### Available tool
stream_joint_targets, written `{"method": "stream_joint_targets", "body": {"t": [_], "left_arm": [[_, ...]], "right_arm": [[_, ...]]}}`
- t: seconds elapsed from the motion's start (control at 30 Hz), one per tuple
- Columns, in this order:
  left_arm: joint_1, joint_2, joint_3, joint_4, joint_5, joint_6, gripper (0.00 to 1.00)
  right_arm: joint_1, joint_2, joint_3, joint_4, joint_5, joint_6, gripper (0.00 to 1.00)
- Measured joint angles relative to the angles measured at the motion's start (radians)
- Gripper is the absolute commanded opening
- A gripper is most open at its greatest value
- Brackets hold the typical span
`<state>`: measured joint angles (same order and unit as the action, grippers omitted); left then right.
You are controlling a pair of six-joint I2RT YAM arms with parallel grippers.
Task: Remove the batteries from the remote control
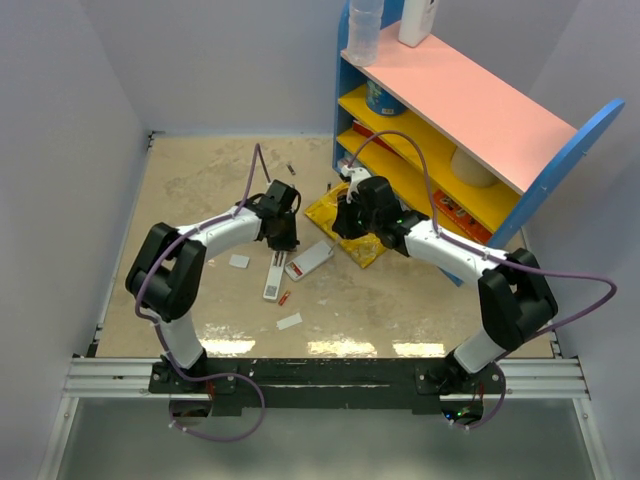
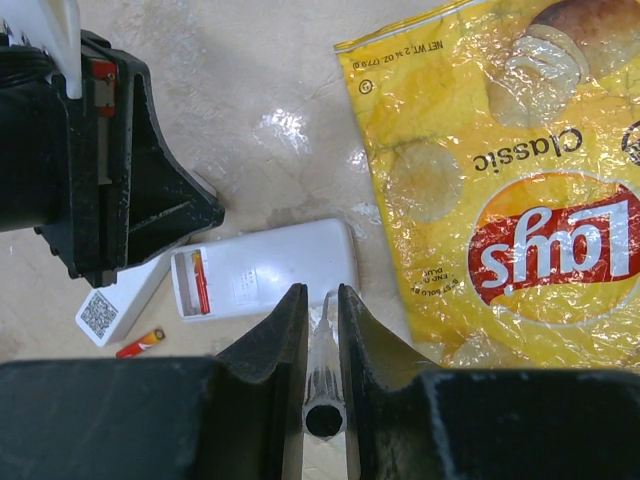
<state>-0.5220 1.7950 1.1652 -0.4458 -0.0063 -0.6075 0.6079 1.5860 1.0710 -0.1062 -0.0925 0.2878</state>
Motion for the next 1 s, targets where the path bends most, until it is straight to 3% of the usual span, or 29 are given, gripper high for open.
{"method": "stream_joint_targets", "body": {"t": [0.4, 1.0], "left_arm": [[0.000, 0.024, 0.000, -0.013, 0.003, 0.000, 0.15], [-0.021, -0.040, -0.097, 0.040, 0.125, -0.032, 0.15]], "right_arm": [[0.000, 0.022, 0.014, 0.019, 0.019, 0.018, 0.00], [0.000, -0.017, 0.068, -0.093, 0.077, -0.009, 0.00]]}}
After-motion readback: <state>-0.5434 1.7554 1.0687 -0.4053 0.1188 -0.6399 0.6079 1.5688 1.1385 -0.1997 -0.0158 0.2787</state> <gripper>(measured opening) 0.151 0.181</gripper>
